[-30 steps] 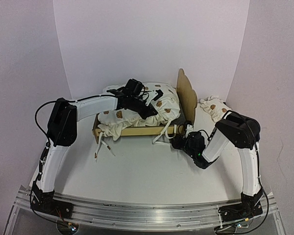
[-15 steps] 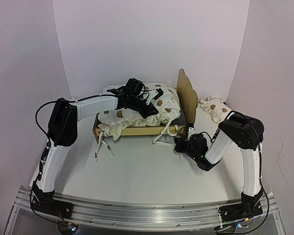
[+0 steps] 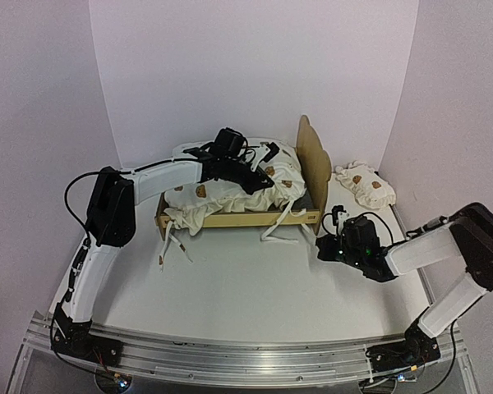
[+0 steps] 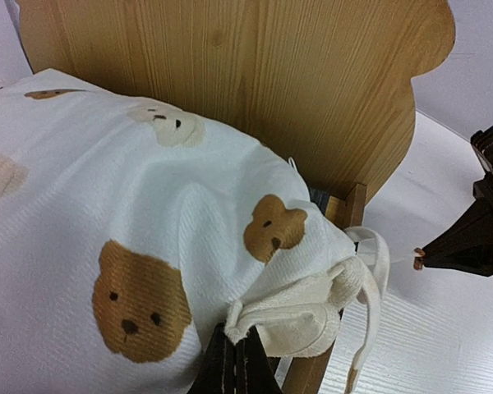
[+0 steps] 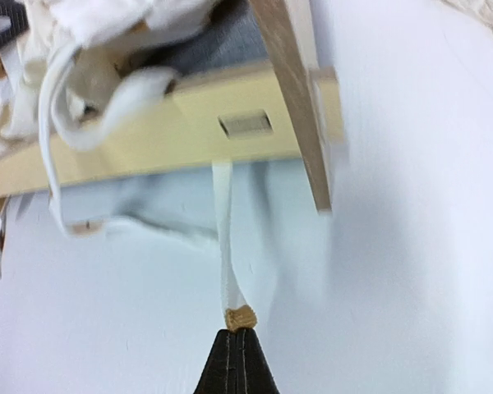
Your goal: Set up the pet bed
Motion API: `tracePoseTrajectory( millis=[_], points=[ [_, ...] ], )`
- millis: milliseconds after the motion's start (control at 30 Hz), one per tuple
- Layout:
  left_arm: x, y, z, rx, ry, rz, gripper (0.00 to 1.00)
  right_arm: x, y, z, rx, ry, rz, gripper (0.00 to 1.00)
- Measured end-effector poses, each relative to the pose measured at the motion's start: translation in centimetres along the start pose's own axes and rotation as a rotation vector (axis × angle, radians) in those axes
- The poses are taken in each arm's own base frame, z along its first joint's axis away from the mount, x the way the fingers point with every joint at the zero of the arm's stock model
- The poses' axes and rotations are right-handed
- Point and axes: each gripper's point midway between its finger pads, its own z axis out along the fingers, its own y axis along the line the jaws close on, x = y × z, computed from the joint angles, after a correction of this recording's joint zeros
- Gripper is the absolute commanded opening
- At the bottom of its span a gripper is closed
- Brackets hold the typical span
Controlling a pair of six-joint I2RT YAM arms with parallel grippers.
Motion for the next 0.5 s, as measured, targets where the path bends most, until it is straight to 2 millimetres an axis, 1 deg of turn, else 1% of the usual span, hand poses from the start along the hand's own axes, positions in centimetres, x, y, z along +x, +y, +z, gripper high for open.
tracePoseTrajectory(
  millis=[100,267,400,500],
  points=[
    [-0.6,-0.3,0.2,0.016,-0.023,-0.001,0.00,1.0,-0.7,-2.4,0.031,0.082,-0.001,0.00],
    [-0.9,-0.9,0.5,0.037,-0.037,-0.001,0.00,2.0,-1.3,-6.2,0.052,0.177,-0.008,0.00],
    [-0.6,-1.0,0.9,0.048,-0.040,0.003,0.09,3.2,-0.9,-8.9,0.024,0.280,-0.036,0.00],
    [-0.4,-1.3,1.2,0.062,-0.038,0.005,0.15,3.0,0.2,-10.6,-0.017,0.354,-0.078,0.00]
  ],
)
